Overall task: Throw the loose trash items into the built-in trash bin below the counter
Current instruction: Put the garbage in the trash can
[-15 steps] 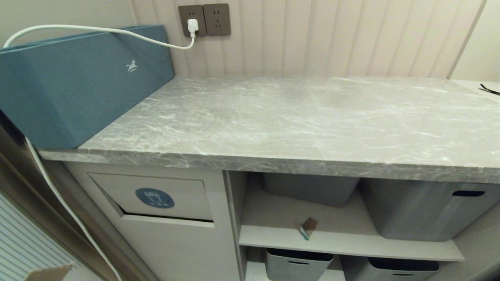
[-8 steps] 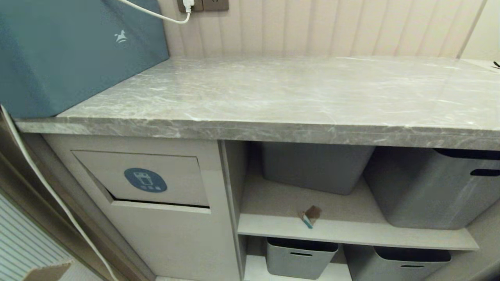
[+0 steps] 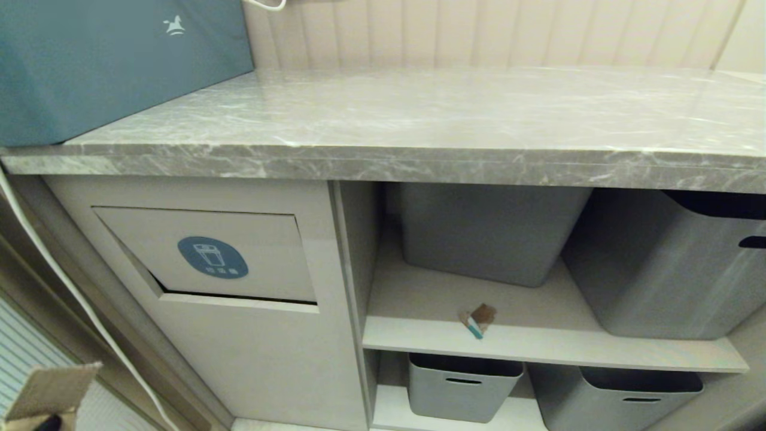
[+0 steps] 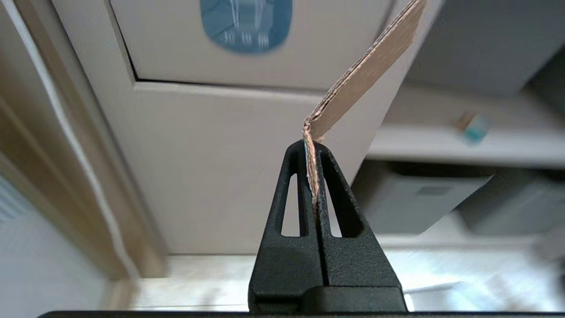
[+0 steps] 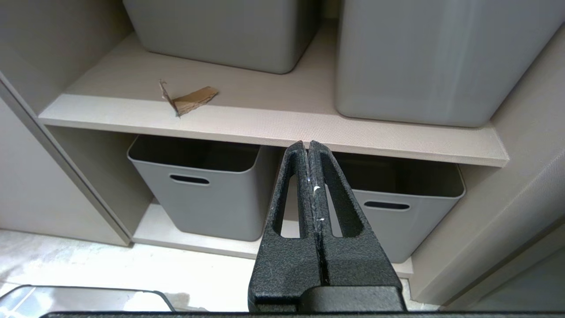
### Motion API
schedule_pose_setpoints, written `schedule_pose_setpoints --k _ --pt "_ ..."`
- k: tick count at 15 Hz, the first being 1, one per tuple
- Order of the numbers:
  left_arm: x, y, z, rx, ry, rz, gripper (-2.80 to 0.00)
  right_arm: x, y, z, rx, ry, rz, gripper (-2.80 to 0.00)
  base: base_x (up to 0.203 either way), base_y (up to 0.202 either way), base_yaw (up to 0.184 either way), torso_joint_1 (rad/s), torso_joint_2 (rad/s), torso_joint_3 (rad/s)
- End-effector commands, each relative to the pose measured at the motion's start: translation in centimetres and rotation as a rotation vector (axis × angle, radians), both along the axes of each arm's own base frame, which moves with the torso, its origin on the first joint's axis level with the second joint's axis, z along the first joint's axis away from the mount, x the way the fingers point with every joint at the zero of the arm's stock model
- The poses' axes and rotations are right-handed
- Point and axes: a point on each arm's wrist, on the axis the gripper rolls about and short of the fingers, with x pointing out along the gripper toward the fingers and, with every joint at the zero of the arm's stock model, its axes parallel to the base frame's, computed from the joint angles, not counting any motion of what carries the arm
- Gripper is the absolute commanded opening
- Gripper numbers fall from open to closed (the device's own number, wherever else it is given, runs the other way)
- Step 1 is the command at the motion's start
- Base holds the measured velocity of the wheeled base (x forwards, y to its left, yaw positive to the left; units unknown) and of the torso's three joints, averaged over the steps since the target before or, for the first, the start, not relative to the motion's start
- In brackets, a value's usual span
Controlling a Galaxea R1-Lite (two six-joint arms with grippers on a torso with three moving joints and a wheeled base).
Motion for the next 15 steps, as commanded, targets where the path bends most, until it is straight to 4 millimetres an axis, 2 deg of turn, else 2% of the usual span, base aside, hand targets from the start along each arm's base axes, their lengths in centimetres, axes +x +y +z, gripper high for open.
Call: schedule_pose_setpoints --k 1,6,11,15 --pt "2.4 0.3 1.8 -0.082 0.089 0.011 -2.8 0.0 0.0 0.0 -0.002 -0.001 0.001 -2.8 0.0 0.0 0.0 0.0 0.0 0.0" --pt "6.2 0.8 1.5 -0.122 0.233 0.054 -2.8 0.0 0.0 0.0 -0.004 -0.002 0.001 -2.8 0.0 0.0 0.0 0.0 0.0 0.0" --pt "12.5 1.5 1.0 -0.121 0.216 0.045 -2.8 0.0 0.0 0.0 -0.002 -0.003 0.0 -2.8 0.0 0.0 0.0 0.0 0.0 0.0" --pt "17.5 2.0 -1.6 -0.119 0.164 0.037 -2.8 0.0 0.0 0.0 -0.002 -0.003 0.0 -2.8 0.0 0.0 0.0 0.0 0.0 0.0"
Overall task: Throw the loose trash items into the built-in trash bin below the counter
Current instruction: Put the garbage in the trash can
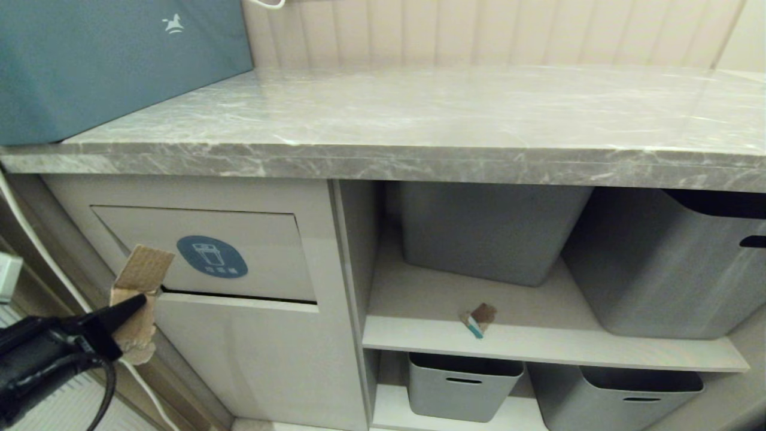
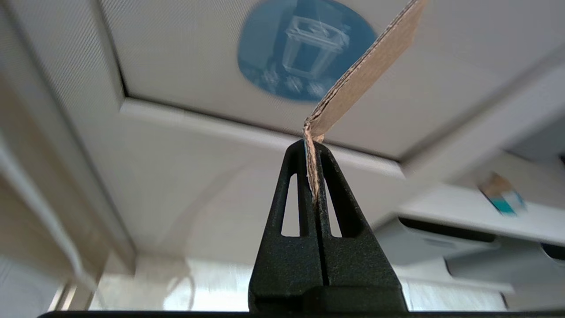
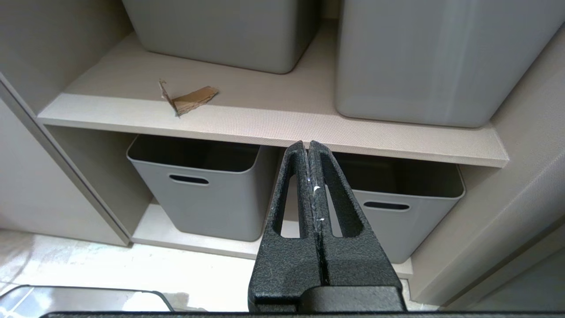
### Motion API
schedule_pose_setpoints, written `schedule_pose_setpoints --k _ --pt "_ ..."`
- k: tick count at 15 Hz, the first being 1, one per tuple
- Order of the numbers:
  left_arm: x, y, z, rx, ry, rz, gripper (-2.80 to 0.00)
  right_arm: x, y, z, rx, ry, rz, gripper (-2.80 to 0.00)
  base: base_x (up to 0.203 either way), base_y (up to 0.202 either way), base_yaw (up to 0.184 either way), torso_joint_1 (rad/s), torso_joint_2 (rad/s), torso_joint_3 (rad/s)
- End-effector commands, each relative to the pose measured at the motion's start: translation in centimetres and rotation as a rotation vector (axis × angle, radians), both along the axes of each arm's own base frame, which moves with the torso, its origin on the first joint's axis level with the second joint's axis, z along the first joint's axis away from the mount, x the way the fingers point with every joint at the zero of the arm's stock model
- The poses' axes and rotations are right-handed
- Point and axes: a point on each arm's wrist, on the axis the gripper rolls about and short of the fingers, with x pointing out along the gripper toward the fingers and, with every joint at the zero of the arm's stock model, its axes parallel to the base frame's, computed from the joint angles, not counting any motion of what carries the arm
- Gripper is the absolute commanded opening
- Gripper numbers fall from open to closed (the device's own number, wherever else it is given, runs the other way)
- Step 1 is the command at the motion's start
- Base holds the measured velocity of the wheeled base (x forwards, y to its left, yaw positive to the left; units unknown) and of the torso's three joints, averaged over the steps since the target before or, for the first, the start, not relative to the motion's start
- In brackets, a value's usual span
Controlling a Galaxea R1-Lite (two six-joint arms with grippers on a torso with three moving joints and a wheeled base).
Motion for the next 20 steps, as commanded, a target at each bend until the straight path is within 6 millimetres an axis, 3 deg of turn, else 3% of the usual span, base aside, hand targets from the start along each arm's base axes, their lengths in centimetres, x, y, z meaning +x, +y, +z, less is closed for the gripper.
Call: schedule_pose_setpoints --k 1,5,10,17,18,20 --pt "3.4 0.3 -3.1 -0.011 0.031 -0.002 -2.8 0.0 0.0 0.0 -0.001 -0.001 0.001 -2.8 0.0 0.0 0.0 0.0 0.0 0.0" --pt "6.2 0.6 -5.9 -0.037 0.068 -0.009 -2.8 0.0 0.0 0.0 -0.001 -0.001 0.001 -2.8 0.0 0.0 0.0 0.0 0.0 0.0" --pt "12.0 1.2 -6.7 -0.046 0.023 -0.015 -2.8 0.0 0.0 0.0 -0.001 -0.001 0.001 -2.8 0.0 0.0 0.0 0.0 0.0 0.0" --pt "15.3 1.1 -7.3 -0.046 -0.007 -0.031 -2.8 0.0 0.0 0.0 -0.001 -0.002 0.001 -2.8 0.0 0.0 0.0 0.0 0.0 0.0" --pt "15.4 0.8 -7.3 -0.047 -0.009 -0.04 0.0 0.0 0.0 0.0 -0.001 -0.001 0.001 -2.8 0.0 0.0 0.0 0.0 0.0 0.0" --pt "15.7 0.4 -7.4 -0.054 -0.009 -0.051 0.0 0.0 0.0 0.0 -0.001 -0.001 0.001 -2.8 0.0 0.0 0.0 0.0 0.0 0.0"
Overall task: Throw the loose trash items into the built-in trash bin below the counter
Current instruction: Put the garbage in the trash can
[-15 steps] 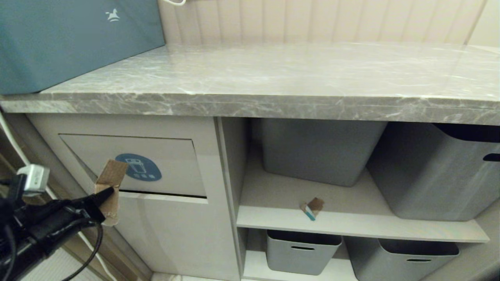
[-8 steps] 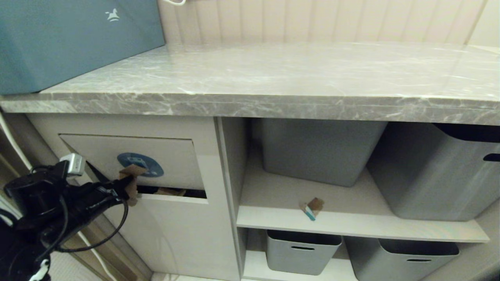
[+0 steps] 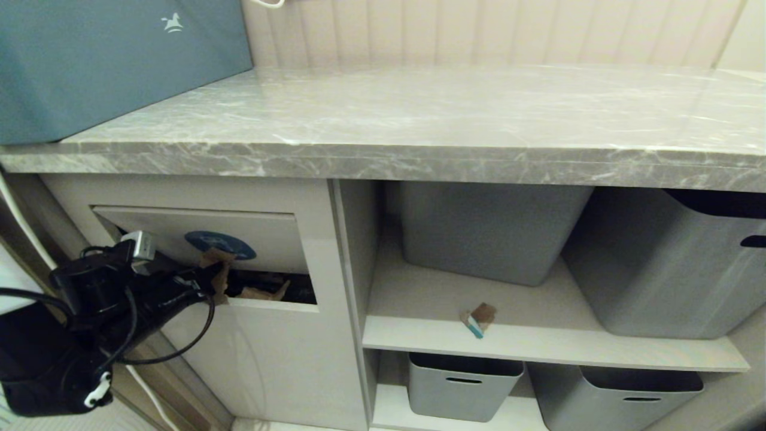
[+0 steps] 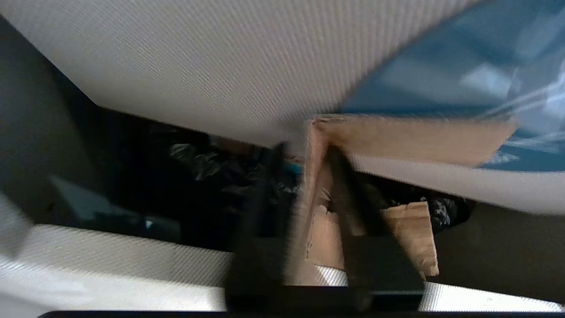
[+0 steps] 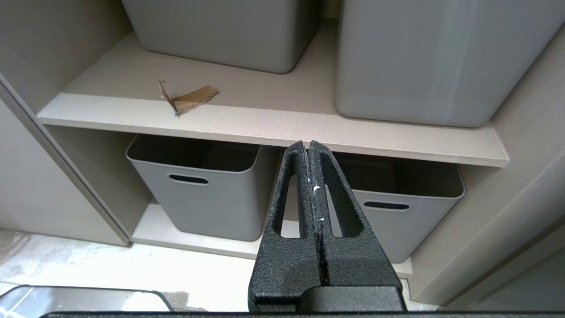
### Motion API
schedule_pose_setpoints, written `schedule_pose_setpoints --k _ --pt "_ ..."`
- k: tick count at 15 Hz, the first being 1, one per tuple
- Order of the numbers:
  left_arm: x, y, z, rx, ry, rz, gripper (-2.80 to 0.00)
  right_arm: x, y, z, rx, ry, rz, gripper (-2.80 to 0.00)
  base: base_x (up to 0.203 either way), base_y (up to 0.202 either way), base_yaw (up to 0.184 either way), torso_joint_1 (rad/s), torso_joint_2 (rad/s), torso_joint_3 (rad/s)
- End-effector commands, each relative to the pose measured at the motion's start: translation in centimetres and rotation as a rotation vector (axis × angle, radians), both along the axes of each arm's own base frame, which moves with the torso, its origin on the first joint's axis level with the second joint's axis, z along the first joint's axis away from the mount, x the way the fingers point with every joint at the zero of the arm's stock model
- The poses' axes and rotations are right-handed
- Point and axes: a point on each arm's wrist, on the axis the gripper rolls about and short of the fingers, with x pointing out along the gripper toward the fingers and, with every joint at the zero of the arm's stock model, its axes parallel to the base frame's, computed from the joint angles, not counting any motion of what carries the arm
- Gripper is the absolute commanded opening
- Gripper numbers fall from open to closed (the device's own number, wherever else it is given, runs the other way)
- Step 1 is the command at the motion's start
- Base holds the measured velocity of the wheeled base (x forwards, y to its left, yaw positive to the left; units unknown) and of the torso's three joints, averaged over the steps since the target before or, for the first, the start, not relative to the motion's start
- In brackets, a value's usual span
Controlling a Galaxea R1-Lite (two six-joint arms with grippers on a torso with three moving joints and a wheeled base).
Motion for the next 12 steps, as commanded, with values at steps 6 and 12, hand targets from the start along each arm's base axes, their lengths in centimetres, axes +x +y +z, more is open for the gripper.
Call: schedule_pose_setpoints --k 6,12 --pt "0.5 -1.0 0.2 -0.024 -0.016 -0.026 0.0 0.0 0.0 0.0 -0.001 -0.001 0.001 -2.8 0.0 0.0 0.0 0.0 0.0 0.0" --pt "0.4 -2.1 1.1 -0.095 -0.03 -0.099 0.0 0.0 0.0 0.0 -0.001 -0.001 0.001 -2.8 0.0 0.0 0.0 0.0 0.0 0.0"
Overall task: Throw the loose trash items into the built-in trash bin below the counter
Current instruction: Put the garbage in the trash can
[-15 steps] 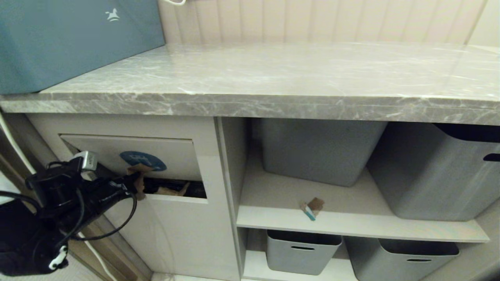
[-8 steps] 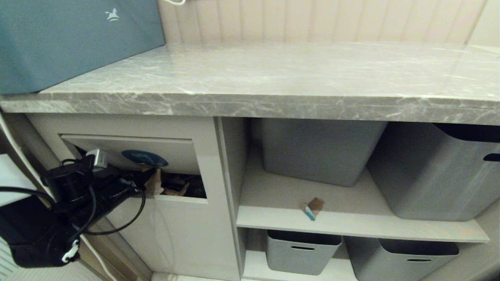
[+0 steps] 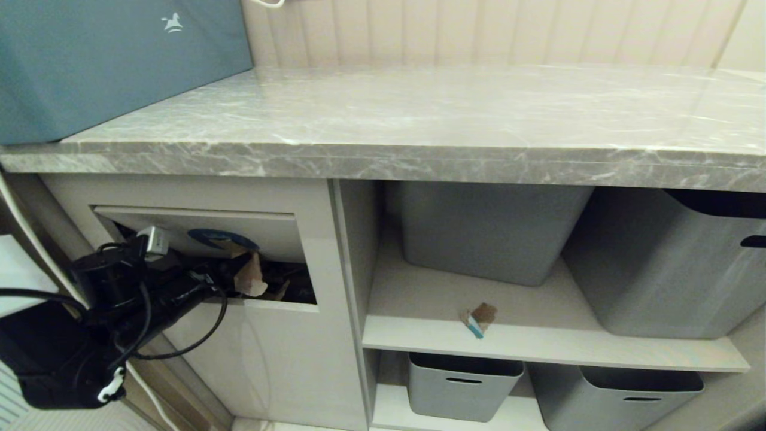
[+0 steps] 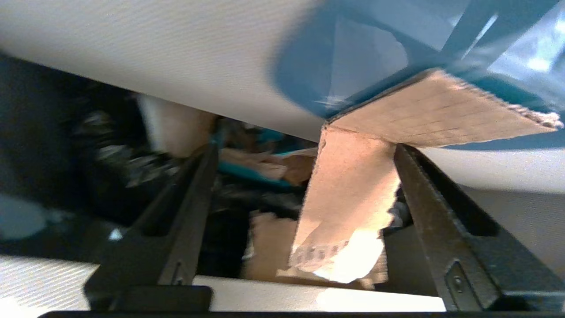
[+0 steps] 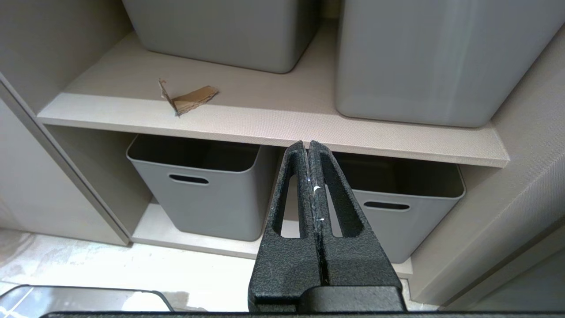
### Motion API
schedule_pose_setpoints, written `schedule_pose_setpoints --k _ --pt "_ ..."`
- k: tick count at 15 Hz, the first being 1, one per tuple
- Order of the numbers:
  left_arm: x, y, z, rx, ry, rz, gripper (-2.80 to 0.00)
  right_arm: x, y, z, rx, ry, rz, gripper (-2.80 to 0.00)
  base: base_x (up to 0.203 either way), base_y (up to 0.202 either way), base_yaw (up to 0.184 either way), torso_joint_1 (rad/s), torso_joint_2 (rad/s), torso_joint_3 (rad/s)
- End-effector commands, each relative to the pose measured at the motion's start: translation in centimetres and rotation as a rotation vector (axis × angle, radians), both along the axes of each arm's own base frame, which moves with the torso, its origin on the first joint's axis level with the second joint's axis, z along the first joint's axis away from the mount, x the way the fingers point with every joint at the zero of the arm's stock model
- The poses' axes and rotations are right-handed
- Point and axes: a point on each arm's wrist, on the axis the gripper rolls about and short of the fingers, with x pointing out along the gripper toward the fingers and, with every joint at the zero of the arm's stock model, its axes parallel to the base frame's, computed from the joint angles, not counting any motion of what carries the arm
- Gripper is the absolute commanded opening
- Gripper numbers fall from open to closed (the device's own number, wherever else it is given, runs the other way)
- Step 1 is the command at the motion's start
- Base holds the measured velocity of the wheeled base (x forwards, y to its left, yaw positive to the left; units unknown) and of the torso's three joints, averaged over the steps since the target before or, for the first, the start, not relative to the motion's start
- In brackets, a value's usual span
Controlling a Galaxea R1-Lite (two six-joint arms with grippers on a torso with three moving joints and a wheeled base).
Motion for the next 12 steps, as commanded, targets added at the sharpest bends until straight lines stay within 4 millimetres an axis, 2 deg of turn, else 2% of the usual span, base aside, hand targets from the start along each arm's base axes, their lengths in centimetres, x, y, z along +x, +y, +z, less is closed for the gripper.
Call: schedule_pose_setpoints --k 1,5,12 --pt "-0.1 -0.75 0.64 -0.025 -0.019 -0.038 0.0 -0.01 0.0 0.0 0.0 -0.002 0.001 -2.8 0.0 0.0 0.0 0.0 0.0 0.0" --pt "-0.44 -1.66 0.4 0.039 -0.025 -0.07 0.0 -0.01 0.0 0.0 0.0 -0.002 0.001 -2.8 0.0 0.0 0.0 0.0 0.0 0.0" --pt "-0.46 -1.67 0.54 0.046 -0.031 -0.048 0.0 -0.01 0.0 0.0 0.0 -0.002 0.001 -2.8 0.0 0.0 0.0 0.0 0.0 0.0"
